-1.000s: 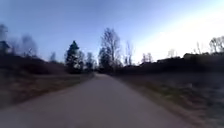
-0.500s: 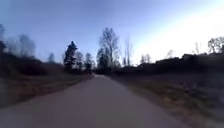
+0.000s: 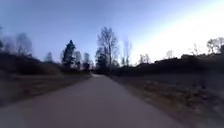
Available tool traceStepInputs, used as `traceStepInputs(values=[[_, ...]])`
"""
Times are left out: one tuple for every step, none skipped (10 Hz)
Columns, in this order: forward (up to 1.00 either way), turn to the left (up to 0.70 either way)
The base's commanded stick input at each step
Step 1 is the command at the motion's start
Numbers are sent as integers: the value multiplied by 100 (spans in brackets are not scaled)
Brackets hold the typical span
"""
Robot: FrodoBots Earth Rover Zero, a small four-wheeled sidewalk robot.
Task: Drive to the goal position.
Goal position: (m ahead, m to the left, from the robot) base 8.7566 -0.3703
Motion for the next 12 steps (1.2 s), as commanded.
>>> traceStepInputs(values=[[100, 0], [100, 0], [100, 0], [100, 0], [100, 0], [100, 0], [100, 0], [100, 0], [100, 0], [100, 0], [100, 0], [100, 13]])
